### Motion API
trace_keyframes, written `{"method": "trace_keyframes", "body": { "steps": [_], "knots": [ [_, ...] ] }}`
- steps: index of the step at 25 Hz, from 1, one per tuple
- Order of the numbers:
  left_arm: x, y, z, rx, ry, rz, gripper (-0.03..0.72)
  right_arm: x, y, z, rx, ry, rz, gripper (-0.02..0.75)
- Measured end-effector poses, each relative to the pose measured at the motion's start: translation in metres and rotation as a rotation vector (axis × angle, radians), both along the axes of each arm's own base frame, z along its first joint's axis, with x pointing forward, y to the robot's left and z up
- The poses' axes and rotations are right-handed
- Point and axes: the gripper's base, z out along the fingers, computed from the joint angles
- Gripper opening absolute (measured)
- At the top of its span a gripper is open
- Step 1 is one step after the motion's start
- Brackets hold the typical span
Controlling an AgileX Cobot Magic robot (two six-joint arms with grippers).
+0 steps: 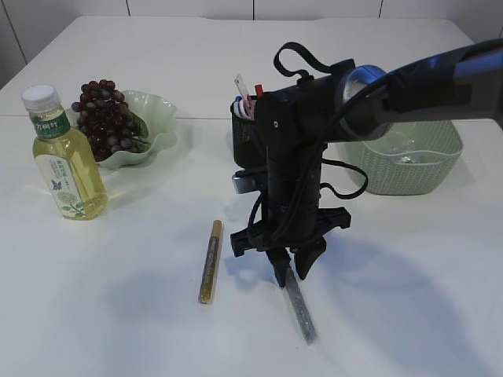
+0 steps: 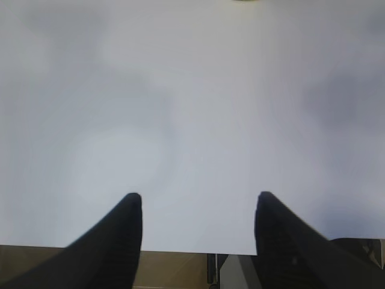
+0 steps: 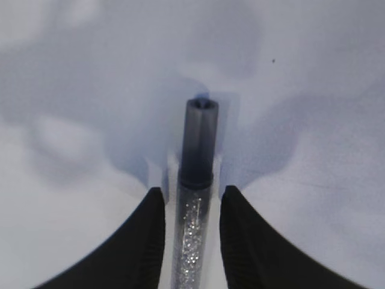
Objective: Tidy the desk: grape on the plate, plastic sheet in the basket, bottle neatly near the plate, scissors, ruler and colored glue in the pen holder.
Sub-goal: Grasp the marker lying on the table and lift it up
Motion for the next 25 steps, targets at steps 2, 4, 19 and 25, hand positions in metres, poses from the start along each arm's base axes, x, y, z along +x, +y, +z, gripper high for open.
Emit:
{"method": "trace_keyframes", "body": {
  "steps": [2,4,19,25],
  "knots": [
    [0.0000,0.0000,0.0000,0.000,0.000,0.000,0.435,0.0000,0.0000,0.0000,0.000,0.000,0.000,0.258],
    [0.0000,0.0000,0.0000,0.000,0.000,0.000,0.435,0.0000,0.0000,0.0000,0.000,0.000,0.000,0.258],
    [0.0000,0.0000,0.0000,0.000,0.000,0.000,0.435,0.0002,0.0001,-0.0018,-0.001,0.002,0.000,0.258],
    [0.0000,0.0000,0.0000,0.000,0.000,0.000,0.435,0.0007,0.0004,-0.0047,-0.002,0.002,0.000,0.257]
  ]
}}
